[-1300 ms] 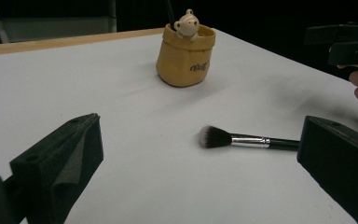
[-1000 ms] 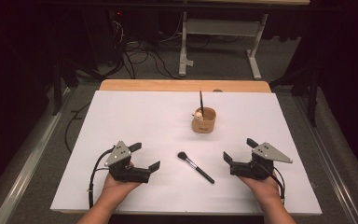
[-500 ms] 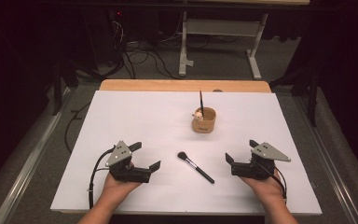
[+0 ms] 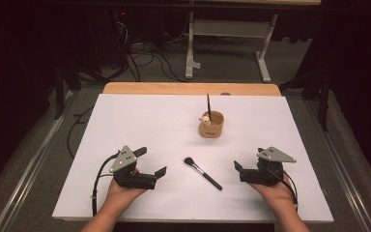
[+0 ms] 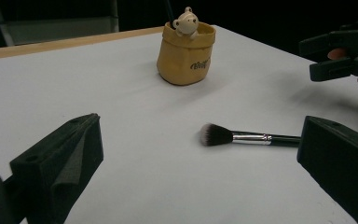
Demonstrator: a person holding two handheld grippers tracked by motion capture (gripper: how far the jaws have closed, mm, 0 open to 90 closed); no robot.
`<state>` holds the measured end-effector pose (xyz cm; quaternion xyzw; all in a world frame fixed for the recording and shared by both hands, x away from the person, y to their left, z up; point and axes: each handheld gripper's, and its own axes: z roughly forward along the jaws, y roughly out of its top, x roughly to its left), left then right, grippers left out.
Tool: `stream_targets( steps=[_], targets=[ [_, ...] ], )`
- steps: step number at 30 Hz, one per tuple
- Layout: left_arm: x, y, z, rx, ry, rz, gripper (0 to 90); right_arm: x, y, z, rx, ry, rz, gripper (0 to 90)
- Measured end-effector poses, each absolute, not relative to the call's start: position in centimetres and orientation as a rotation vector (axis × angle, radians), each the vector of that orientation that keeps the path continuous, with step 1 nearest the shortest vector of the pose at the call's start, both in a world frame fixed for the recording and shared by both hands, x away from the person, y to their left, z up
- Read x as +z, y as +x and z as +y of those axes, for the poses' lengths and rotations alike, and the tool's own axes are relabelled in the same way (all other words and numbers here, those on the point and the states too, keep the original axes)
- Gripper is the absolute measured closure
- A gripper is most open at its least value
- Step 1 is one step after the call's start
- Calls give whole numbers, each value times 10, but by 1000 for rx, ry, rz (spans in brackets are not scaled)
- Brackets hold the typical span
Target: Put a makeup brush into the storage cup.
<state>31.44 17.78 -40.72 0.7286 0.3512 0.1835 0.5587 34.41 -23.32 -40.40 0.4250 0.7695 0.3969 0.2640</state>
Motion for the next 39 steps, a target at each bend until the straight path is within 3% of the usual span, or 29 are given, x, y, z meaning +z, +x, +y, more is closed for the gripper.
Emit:
stream_targets(
  steps=[18, 28, 39],
  targets=[
    [-407, 313, 180, 429, 1712, 838, 9, -403, 353, -227, 988, 1210, 2193, 67],
    [-406, 313, 181, 431, 1707, 833, 9, -394, 366, -228, 924, 1259, 2293, 155],
    [-406, 312, 182, 432, 1705, 827, 9, -398, 370, -213, 776, 1237, 2407, 163]
  ],
)
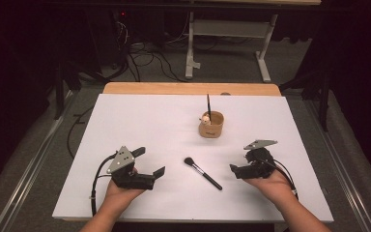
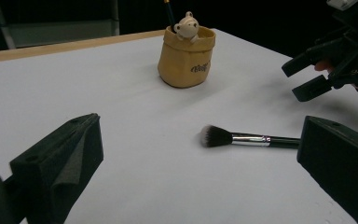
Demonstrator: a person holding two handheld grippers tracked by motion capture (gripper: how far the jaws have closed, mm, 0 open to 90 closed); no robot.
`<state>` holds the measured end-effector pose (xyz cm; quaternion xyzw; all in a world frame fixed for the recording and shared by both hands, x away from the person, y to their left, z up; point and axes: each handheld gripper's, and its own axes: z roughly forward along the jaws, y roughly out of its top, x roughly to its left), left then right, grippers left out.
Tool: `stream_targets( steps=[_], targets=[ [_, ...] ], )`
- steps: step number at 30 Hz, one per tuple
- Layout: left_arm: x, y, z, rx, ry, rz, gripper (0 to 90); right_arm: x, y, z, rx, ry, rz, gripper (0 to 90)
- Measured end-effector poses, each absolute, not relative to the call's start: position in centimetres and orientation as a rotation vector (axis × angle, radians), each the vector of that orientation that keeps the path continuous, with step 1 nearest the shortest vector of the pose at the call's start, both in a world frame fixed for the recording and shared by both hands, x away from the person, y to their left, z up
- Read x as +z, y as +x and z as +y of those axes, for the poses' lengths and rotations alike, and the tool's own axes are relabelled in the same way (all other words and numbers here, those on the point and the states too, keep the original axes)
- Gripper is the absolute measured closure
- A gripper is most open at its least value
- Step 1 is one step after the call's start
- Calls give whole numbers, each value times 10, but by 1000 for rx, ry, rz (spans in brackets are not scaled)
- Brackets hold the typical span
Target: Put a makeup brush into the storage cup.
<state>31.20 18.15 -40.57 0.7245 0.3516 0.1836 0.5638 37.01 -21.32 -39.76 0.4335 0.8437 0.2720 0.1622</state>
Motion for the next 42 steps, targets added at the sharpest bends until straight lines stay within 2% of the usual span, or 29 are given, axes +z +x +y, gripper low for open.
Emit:
stream_targets(
  steps=[42],
  targets=[
    [-405, 311, 179, 428, 1713, 811, 9, -392, 372, -188, 436, 1194, 2663, 258]
  ],
)
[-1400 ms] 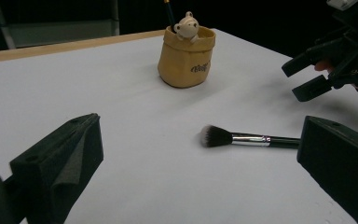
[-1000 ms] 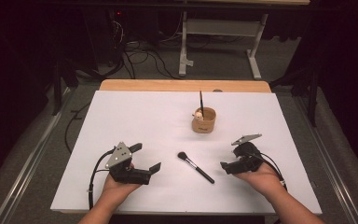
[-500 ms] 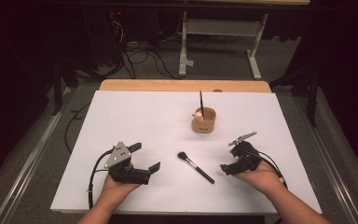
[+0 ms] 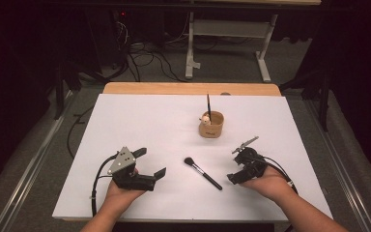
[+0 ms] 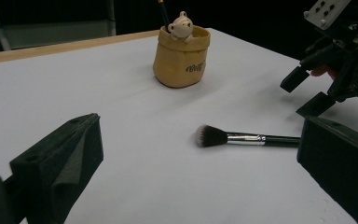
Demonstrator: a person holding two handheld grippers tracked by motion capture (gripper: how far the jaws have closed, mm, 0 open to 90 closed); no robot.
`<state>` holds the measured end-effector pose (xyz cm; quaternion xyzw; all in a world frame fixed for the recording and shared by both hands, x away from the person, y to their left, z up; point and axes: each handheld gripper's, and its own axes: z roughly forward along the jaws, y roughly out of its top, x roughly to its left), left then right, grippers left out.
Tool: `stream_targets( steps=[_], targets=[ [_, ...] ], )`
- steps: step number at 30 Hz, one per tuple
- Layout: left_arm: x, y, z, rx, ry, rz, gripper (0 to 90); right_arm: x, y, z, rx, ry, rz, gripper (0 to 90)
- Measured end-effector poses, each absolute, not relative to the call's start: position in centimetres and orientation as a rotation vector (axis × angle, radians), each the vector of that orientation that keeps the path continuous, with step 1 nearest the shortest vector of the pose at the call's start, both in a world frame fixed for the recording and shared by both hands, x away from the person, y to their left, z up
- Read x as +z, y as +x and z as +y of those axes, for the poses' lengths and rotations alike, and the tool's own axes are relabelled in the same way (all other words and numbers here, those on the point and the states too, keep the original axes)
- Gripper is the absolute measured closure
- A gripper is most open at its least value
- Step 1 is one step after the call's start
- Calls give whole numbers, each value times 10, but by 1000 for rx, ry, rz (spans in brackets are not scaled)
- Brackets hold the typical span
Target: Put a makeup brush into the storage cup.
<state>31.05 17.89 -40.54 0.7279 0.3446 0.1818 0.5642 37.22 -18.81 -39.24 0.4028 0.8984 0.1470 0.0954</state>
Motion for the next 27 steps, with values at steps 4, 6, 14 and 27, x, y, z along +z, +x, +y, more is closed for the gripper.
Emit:
stream_targets(
  steps=[4, 6, 14, 27],
  targets=[
    [-406, 311, 179, 426, 1710, 810, 9, -390, 371, -185, 424, 1160, 2678, 306],
    [-406, 310, 179, 427, 1712, 808, 9, -389, 370, -182, 429, 1164, 2690, 329],
    [-405, 310, 179, 428, 1710, 808, 9, -381, 368, -172, 444, 1104, 2738, 386],
    [-406, 311, 179, 423, 1713, 805, 9, -380, 361, -146, 451, 1011, 2813, 478]
  ],
)
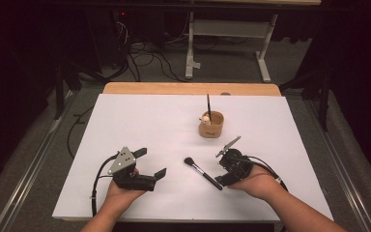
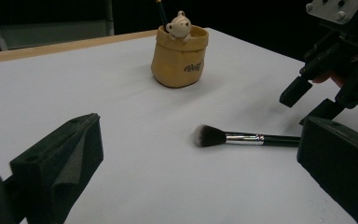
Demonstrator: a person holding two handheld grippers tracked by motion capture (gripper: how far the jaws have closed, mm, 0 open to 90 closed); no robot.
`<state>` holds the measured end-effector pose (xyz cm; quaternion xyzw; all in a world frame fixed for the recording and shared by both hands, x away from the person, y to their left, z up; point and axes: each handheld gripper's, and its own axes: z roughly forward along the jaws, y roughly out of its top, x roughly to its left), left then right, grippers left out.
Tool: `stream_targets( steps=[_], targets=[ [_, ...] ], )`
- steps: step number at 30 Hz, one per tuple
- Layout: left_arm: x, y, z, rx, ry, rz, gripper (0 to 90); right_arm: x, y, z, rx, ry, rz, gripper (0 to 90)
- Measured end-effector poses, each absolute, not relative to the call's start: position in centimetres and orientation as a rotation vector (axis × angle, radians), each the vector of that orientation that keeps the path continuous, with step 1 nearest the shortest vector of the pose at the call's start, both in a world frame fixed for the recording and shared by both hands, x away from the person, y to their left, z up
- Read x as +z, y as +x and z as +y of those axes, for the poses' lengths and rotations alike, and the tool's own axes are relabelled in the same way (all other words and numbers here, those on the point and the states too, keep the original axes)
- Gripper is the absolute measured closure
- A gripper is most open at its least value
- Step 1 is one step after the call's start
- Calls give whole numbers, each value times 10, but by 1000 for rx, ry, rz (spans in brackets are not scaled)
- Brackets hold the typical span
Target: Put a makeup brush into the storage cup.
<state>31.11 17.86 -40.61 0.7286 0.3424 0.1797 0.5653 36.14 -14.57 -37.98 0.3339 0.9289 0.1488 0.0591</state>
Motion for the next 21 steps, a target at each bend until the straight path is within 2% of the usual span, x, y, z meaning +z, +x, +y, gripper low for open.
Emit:
stream_targets(
  steps=[10, 21],
  targets=[
    [-405, 311, 179, 425, 1709, 805, 9, -385, 357, -132, 426, 951, 2864, 529],
    [-404, 310, 181, 428, 1704, 803, 10, -391, 357, -125, 383, 894, 2891, 648]
  ],
)
